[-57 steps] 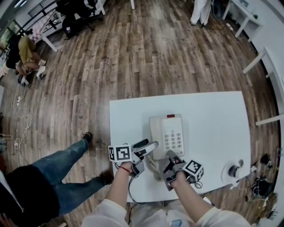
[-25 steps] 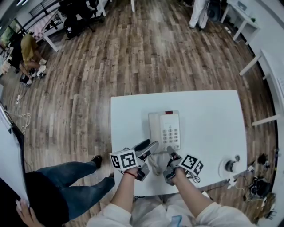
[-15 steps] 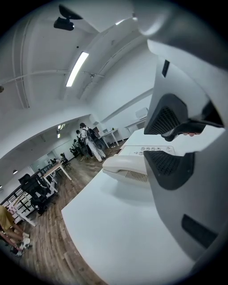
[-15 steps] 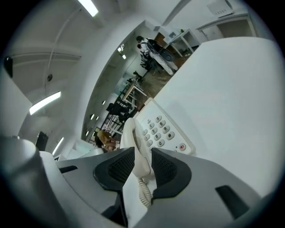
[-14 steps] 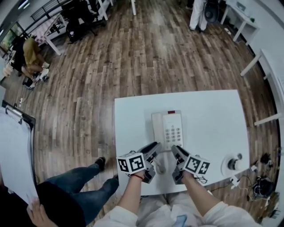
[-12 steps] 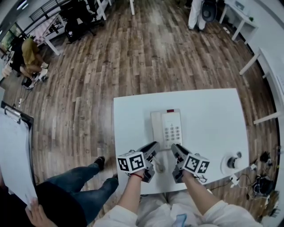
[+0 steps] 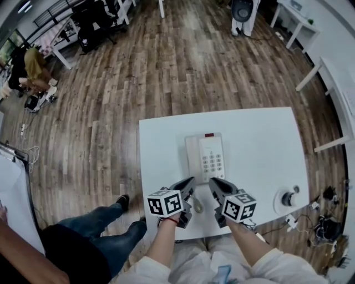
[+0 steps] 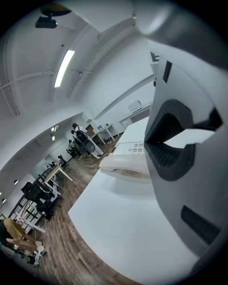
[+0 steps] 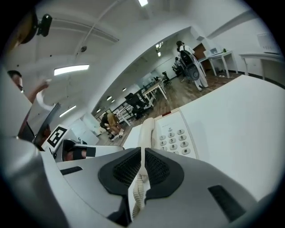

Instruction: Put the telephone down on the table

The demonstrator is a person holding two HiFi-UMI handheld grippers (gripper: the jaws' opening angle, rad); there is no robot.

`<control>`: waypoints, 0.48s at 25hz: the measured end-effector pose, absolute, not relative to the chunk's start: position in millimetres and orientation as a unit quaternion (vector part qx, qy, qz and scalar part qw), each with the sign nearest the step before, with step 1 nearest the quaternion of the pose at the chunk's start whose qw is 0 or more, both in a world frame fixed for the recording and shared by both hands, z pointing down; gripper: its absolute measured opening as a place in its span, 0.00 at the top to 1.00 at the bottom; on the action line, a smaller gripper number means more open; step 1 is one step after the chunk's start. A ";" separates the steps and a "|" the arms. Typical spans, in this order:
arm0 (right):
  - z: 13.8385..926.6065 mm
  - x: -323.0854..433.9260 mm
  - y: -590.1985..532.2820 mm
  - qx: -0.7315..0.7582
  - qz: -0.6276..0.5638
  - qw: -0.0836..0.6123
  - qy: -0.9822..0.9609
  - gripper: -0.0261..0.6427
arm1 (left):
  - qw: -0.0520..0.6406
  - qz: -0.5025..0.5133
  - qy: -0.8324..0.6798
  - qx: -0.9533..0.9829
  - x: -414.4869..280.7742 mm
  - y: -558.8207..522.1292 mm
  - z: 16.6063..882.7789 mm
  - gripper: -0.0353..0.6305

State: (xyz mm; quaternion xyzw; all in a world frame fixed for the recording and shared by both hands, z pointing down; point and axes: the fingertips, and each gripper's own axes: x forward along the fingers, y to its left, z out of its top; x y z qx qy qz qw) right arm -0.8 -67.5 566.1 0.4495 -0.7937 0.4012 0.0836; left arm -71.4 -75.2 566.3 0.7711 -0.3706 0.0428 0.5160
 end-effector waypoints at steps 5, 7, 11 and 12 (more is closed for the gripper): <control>561.0 -0.8 -58.4 0.431 0.395 0.092 -0.806 0.90 | 0.519 0.066 -0.365 0.770 -60.4 -57.2 570.3 0.94; 559.0 0.9 -55.2 0.427 0.394 0.095 -0.808 0.90 | 0.519 0.073 -0.359 0.772 -55.1 -50.0 570.2 0.94; 555.0 3.4 -47.5 0.422 0.389 0.104 -0.812 0.90 | 0.521 0.082 -0.354 0.773 -50.2 -37.2 569.1 0.94; 553.3 4.5 -46.0 0.421 0.389 0.105 -0.813 0.90 | 0.521 0.083 -0.352 0.773 -49.1 -34.8 568.2 0.94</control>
